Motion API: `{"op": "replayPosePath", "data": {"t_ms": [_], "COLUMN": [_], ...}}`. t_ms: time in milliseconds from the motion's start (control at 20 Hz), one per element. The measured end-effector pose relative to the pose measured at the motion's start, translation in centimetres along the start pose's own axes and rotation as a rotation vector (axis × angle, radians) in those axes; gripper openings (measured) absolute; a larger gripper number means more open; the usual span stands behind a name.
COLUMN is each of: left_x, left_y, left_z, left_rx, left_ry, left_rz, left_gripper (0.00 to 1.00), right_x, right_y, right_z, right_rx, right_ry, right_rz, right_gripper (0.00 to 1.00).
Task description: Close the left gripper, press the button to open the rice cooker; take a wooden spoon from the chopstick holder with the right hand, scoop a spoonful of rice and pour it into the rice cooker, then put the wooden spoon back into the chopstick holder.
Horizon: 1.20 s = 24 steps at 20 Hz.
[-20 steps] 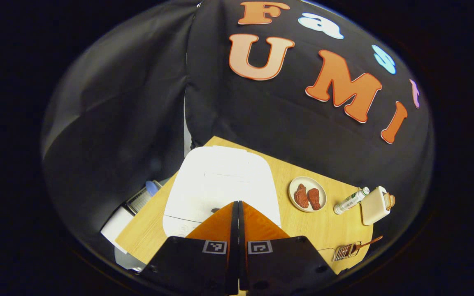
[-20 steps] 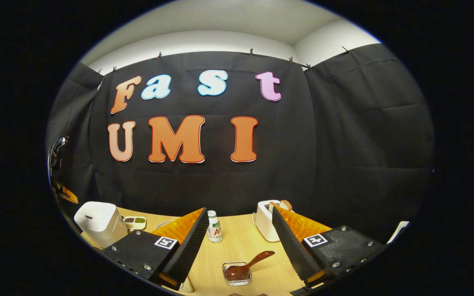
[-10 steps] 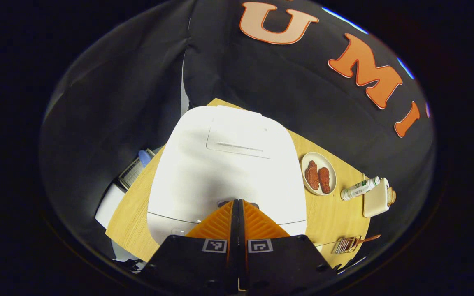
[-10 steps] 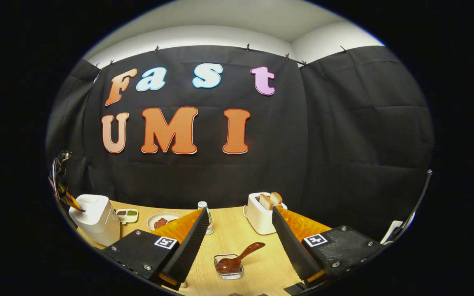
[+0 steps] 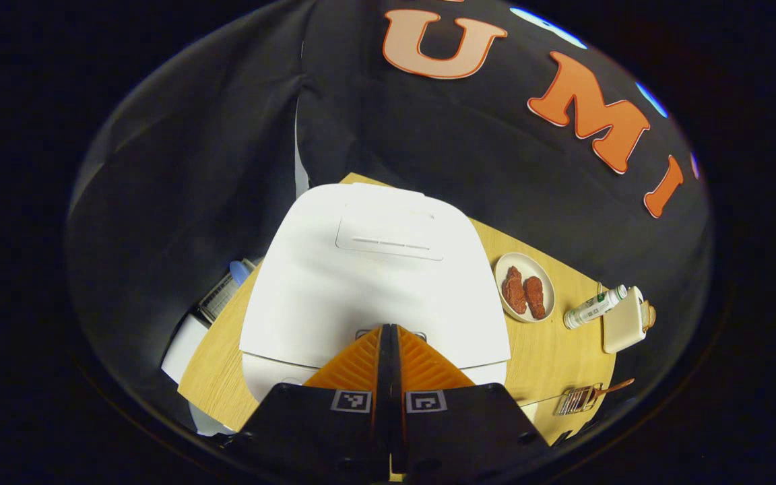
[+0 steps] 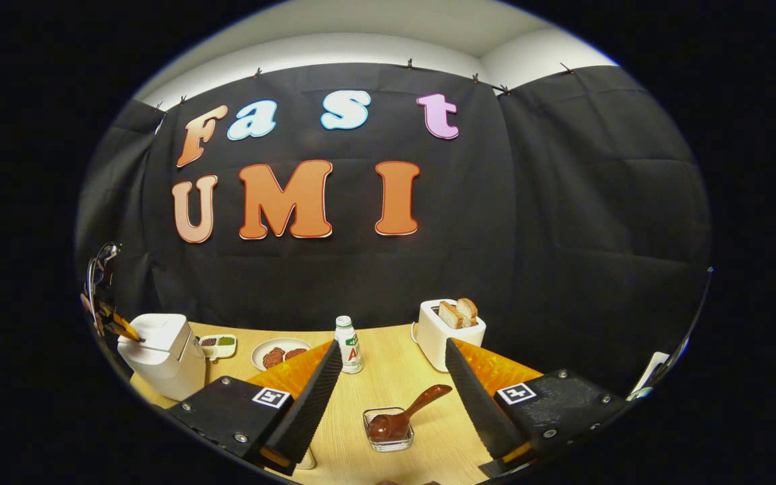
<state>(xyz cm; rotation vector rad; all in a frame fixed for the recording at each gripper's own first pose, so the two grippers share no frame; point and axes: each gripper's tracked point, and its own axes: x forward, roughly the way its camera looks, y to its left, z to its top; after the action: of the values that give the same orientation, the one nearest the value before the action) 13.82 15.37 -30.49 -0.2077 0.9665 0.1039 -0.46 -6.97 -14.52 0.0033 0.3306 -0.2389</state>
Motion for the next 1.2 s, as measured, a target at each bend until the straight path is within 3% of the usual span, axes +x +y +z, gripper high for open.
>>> {"op": "replayPosePath", "data": {"t_ms": [350,600,950,1100,1150,1200], "left_x": [-7.1,-9.5,-15.8,-16.9,-17.0,-17.1], "left_y": [-0.9,-3.4,-6.1,-8.5,-9.0,-9.1], "left_z": [8.0,7.2,6.1,3.8,2.7,2.3], "left_rx": [0.170,0.186,0.284,0.256,0.245,0.242], "left_ry": [-0.421,-0.501,-0.675,-0.672,-0.658,-0.655], "left_rz": [0.088,0.043,0.067,0.006,-0.007,0.000], "left_gripper": [0.05,0.05,0.05,0.21,0.32,0.43], "right_x": [1.1,2.3,5.7,7.3,7.8,8.3], "right_y": [-1.2,-2.5,-2.9,-2.7,-2.6,-2.6], "right_z": [-4.8,-7.7,-12.5,-14.8,-15.5,-16.1], "right_rx": [0.050,0.081,0.166,0.195,0.208,0.222], "right_ry": [0.132,0.210,0.336,0.393,0.410,0.423], "right_rz": [0.007,0.014,0.061,0.086,0.093,0.100], "right_gripper": [0.96,0.96,0.95,0.94,0.94,0.86]}}
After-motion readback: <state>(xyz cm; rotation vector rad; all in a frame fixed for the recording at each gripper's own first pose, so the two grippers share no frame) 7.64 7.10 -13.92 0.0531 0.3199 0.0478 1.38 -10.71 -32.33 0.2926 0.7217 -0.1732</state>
